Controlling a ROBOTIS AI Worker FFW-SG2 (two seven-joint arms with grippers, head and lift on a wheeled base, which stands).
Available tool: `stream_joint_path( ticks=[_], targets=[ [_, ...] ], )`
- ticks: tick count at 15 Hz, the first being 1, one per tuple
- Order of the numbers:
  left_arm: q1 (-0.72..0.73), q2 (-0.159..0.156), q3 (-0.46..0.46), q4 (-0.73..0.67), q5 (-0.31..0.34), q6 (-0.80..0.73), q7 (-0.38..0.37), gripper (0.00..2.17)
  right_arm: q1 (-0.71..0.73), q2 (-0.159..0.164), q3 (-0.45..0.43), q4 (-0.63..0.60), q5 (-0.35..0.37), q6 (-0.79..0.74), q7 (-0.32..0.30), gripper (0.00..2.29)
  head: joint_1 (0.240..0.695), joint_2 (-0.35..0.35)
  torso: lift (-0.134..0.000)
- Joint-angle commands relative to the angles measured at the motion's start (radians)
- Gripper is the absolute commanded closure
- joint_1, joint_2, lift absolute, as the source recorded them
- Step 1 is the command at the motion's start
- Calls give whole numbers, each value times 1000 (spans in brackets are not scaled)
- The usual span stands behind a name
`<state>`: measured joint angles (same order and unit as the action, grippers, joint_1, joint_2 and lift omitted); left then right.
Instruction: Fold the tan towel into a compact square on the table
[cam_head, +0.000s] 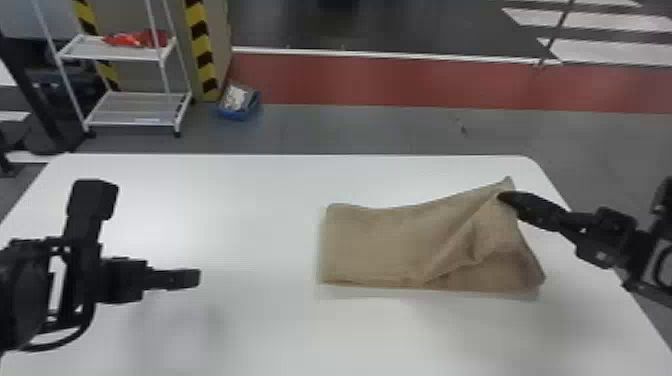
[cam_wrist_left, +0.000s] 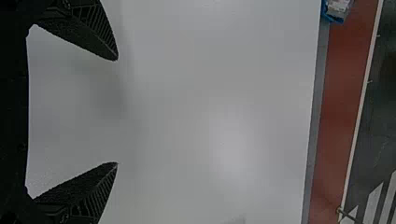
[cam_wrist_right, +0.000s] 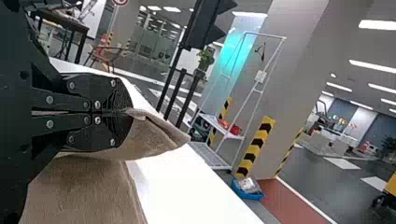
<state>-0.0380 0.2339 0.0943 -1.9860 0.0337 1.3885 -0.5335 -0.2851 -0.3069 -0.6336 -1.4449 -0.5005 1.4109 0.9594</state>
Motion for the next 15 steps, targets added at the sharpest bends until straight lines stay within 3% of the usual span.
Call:
stream_joint_path(
  ticks=[1,5,9,15],
  targets=[
    [0,-1,-7,13,0,-15,1,80,-3,-28,0,75,31,-62,15,1328,695,-93,-124],
    [-7,-1,-11,19,2,-18,1,80,-40,-61,6,176,71,-129,25,1328,695,-138,-124],
    [-5,-2,-10,18,8,-36,1,80,-40,-64,22,204,122,-184,25,1328,695,-159,-124],
    [-5,-1,-8,18,9,-33,0,80,-5,-83,-9,205,112,-169,38,1328,695,-179,-124]
  ],
)
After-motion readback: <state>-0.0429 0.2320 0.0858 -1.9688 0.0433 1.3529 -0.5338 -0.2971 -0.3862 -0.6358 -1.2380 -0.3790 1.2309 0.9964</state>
